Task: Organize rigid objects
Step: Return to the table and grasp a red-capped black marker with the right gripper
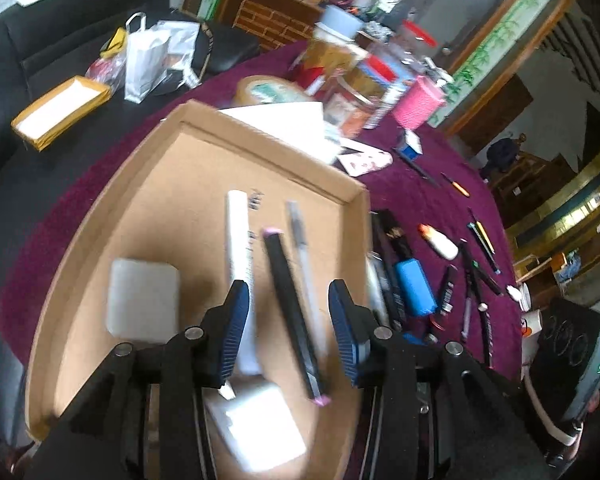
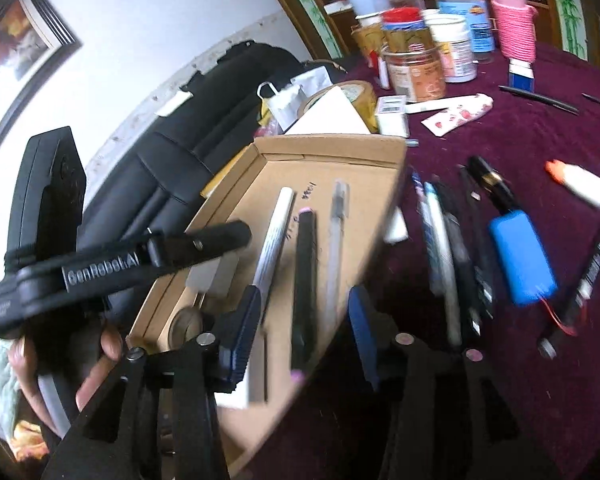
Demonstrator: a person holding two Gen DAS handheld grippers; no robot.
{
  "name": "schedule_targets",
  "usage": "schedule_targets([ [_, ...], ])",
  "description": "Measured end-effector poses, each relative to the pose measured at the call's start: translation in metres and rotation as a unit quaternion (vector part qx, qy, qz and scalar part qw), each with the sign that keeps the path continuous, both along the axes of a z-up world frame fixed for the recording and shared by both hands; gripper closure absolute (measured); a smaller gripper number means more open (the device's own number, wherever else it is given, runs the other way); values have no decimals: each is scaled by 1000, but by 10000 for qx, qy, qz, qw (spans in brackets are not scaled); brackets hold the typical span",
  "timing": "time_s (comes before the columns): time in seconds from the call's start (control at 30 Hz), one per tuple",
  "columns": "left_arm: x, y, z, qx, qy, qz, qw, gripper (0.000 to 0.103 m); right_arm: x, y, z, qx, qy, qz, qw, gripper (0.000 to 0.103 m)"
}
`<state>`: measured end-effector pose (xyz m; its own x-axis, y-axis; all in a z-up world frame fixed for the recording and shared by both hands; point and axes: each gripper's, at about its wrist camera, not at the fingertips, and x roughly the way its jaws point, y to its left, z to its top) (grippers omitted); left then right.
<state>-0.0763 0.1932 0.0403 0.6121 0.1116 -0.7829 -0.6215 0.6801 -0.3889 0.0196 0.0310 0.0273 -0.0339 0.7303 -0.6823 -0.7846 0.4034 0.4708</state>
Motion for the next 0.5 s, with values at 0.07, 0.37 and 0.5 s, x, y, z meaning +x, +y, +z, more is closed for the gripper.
schedule_targets([
  [0.07, 5, -17, 6, 73, -11, -119, 9999, 58, 1, -19, 2, 79, 4, -45, 10000, 50],
  [0.37, 33, -94, 12, 182, 41, -663, 9976, 56, 25, -113, -10, 228, 267, -567, 9978, 47],
  [0.5, 46, -116, 3, 103, 166, -855, 9961, 56, 31, -138, -14, 178, 184, -739, 9969, 47],
])
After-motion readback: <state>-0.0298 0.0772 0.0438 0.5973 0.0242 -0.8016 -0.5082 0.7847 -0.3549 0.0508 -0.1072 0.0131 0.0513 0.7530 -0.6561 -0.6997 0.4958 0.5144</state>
